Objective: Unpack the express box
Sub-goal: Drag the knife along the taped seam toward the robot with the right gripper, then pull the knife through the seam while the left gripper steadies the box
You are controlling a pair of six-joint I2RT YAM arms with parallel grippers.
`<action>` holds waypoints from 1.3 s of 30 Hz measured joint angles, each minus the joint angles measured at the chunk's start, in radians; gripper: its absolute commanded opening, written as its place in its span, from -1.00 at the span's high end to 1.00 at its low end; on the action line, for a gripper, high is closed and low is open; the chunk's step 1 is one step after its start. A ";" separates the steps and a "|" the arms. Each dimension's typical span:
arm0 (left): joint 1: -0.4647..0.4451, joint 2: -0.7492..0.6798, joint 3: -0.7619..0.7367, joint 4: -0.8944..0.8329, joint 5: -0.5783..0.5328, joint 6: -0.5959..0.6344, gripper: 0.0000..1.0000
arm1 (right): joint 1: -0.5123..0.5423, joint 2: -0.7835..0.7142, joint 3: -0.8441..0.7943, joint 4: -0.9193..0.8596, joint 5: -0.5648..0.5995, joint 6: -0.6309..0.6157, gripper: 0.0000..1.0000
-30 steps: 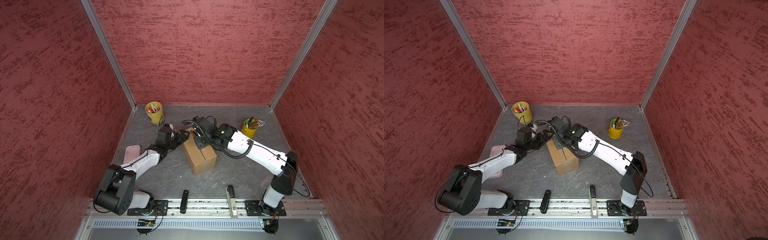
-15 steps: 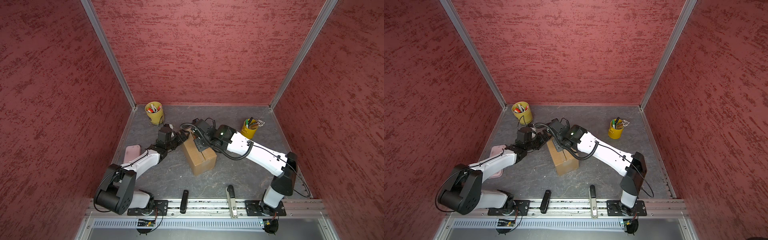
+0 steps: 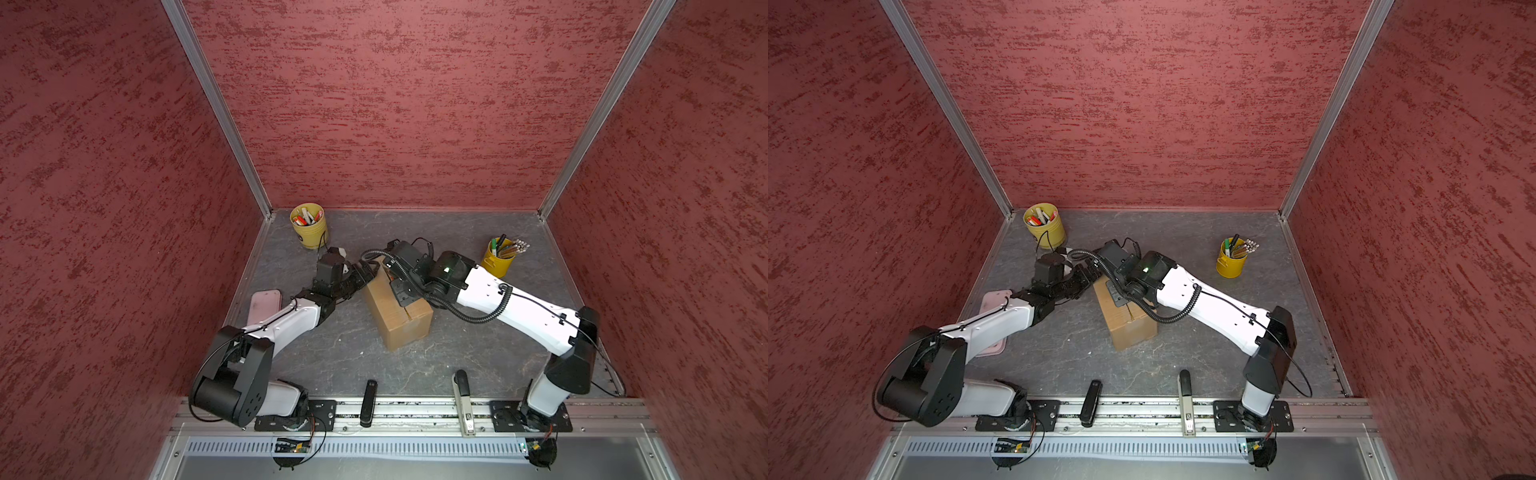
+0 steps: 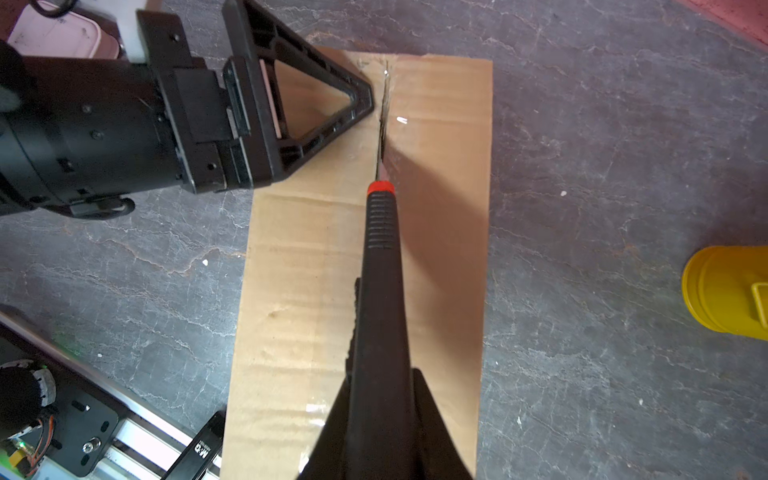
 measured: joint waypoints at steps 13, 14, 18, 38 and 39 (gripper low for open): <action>-0.001 0.000 0.002 0.000 -0.006 -0.001 -0.99 | 0.018 -0.040 -0.042 -0.010 -0.001 0.045 1.00; -0.001 0.000 0.002 -0.001 -0.006 -0.001 -0.99 | 0.019 -0.042 -0.045 -0.010 -0.002 0.047 1.00; -0.002 0.000 0.002 0.000 -0.010 -0.006 -0.99 | 0.020 -0.045 -0.051 -0.010 -0.002 0.055 1.00; -0.016 0.000 0.002 0.004 -0.052 -0.019 -0.99 | 0.074 -0.064 -0.070 -0.053 0.007 0.141 1.00; -0.018 0.000 0.002 0.005 -0.056 -0.019 -0.99 | 0.077 -0.066 -0.070 -0.060 0.008 0.148 1.00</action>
